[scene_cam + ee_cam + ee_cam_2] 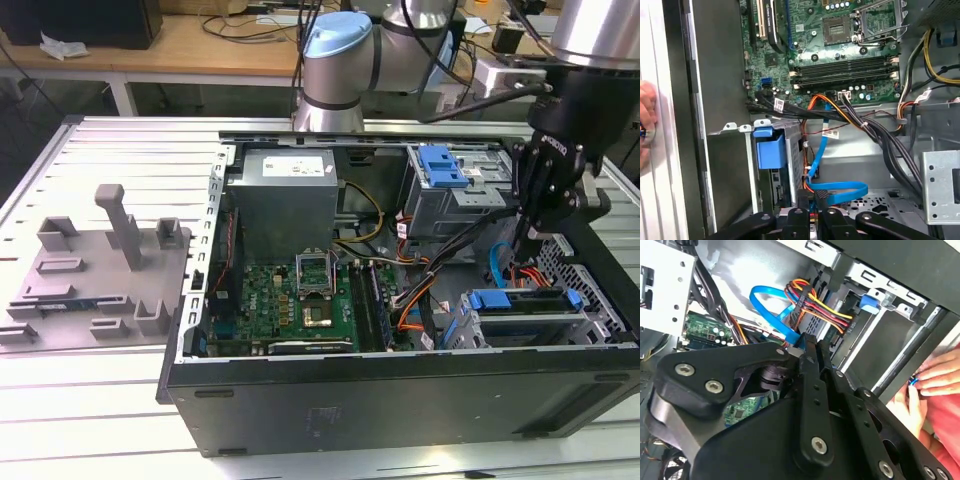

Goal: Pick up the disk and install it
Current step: 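Insert the second disk wire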

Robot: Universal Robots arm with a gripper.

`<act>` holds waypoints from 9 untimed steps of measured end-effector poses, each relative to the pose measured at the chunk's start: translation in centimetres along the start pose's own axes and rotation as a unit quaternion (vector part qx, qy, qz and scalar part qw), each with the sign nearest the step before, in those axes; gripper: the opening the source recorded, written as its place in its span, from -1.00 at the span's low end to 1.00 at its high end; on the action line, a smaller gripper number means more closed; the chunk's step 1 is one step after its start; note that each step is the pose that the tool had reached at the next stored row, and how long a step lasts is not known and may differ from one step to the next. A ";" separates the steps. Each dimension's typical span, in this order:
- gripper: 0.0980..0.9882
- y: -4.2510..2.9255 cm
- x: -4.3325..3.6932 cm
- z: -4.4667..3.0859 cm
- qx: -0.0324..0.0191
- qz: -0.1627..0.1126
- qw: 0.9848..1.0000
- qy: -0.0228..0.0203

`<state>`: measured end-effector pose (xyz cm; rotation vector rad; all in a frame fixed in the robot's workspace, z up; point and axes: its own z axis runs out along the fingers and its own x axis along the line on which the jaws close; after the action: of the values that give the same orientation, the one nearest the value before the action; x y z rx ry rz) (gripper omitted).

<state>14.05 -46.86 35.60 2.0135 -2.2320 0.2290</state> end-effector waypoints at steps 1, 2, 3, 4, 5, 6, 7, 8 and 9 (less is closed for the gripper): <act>-0.86 -0.03 0.32 0.06 0.000 0.000 1.000 -0.004; -0.86 -0.05 0.57 0.11 -0.001 0.000 1.000 -0.006; -0.86 -0.08 0.89 0.17 -0.001 0.000 1.000 -0.008; -0.86 -0.10 1.15 0.23 -0.001 0.000 1.000 -0.010; -0.86 -0.13 1.45 0.28 -0.001 0.000 1.000 -0.011; -0.86 -0.16 1.74 0.34 -0.001 0.000 1.000 -0.013; -0.86 -0.19 2.01 0.40 -0.002 0.000 1.000 -0.015; -0.86 -0.22 2.32 0.46 -0.002 0.000 1.000 -0.017; -0.86 -0.25 2.62 0.52 -0.002 0.000 1.000 -0.019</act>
<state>14.03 -49.54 35.61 2.0326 -2.2536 0.1873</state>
